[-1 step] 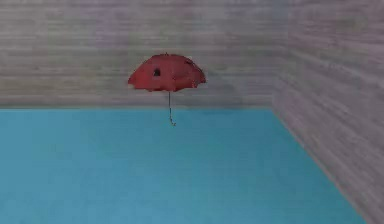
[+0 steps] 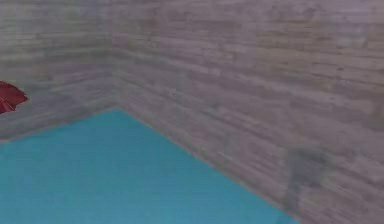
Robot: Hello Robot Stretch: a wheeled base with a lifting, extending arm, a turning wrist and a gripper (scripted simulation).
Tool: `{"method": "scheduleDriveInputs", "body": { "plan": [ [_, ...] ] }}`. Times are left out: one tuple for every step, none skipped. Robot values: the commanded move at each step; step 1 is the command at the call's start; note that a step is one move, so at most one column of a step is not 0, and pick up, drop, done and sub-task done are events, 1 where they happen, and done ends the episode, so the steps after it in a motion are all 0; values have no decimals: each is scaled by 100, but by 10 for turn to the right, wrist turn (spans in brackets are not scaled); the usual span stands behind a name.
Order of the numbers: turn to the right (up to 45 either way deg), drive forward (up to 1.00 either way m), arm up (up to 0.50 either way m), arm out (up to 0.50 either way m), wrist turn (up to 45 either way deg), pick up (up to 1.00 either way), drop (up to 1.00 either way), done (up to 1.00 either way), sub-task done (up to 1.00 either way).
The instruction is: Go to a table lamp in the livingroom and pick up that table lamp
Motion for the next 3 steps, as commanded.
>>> {"method": "scheduleDriveInputs", "body": {
  "plan": [
    [450, 0, 0, 0, 0, 0, 0, 0, 0],
    [0, 10, 0, 0, 0, 0, 0, 0, 0],
    [-450, 0, 0, 0, 0, 0, 0, 0, 0]
  ]
}}
